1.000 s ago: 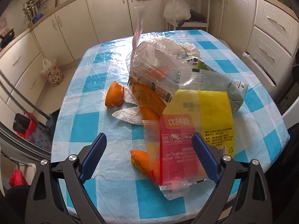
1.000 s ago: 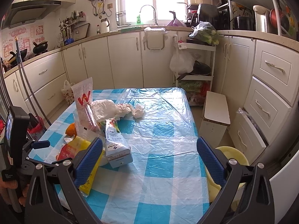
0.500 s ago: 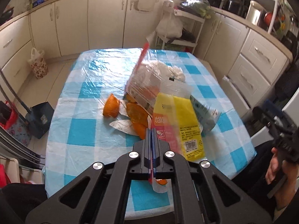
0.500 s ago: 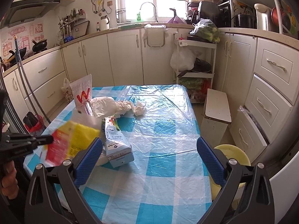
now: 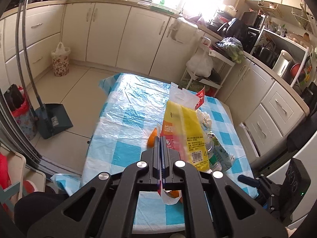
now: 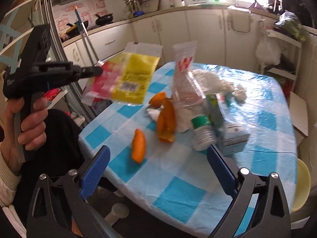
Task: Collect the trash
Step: 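Grasp an orange peel with the right tool while the left tool holds the wrapper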
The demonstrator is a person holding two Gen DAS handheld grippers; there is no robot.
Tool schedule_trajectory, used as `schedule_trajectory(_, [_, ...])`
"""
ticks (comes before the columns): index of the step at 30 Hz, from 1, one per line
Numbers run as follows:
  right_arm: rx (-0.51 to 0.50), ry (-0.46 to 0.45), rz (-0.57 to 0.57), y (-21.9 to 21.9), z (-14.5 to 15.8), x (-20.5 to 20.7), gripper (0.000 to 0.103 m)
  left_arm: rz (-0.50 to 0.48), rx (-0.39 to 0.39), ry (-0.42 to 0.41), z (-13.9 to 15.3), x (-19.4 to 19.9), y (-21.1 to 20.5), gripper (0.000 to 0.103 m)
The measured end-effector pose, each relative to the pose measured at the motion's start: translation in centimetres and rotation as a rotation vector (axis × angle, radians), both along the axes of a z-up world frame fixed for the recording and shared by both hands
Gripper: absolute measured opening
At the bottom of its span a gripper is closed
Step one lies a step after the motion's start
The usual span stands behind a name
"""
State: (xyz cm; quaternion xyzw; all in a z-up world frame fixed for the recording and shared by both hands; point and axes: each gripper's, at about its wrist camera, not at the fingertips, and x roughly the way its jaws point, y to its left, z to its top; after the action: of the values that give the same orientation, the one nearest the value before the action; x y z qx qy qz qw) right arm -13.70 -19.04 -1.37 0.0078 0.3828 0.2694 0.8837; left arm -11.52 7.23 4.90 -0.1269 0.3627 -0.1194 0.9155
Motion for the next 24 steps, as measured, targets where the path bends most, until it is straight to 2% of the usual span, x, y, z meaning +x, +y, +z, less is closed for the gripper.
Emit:
schedule_trajectory(6, [0.005,0.176,0.047,3.3,-4.1,2.9,0.049,0.001,0.021,-0.014,0.1,-0.3,0.0,0.002])
schedule_trajectory(11, [-0.011,0.196,0.053,4.9,-5.1,3.5,0.039,0.005,0.017,-0.01,-0.2,-0.3,0.4,0.002])
schedule_trajectory(13, [-0.015,0.185,0.058,5.2,-5.1,3.6,0.023,0.005,0.021,-0.01,-0.3,-0.3,0.3,0.002])
schedule_trajectory(18, [-0.019,0.167,0.068,4.8,-4.7,3.0,0.018,-0.003,0.014,-0.016,-0.3,-0.2,0.4,0.002])
schedule_trajectory(24, [0.04,0.108,0.014,0.7,-1.3,1.7,0.018,-0.057,-0.037,-0.047,0.5,-0.5,-0.7,0.002])
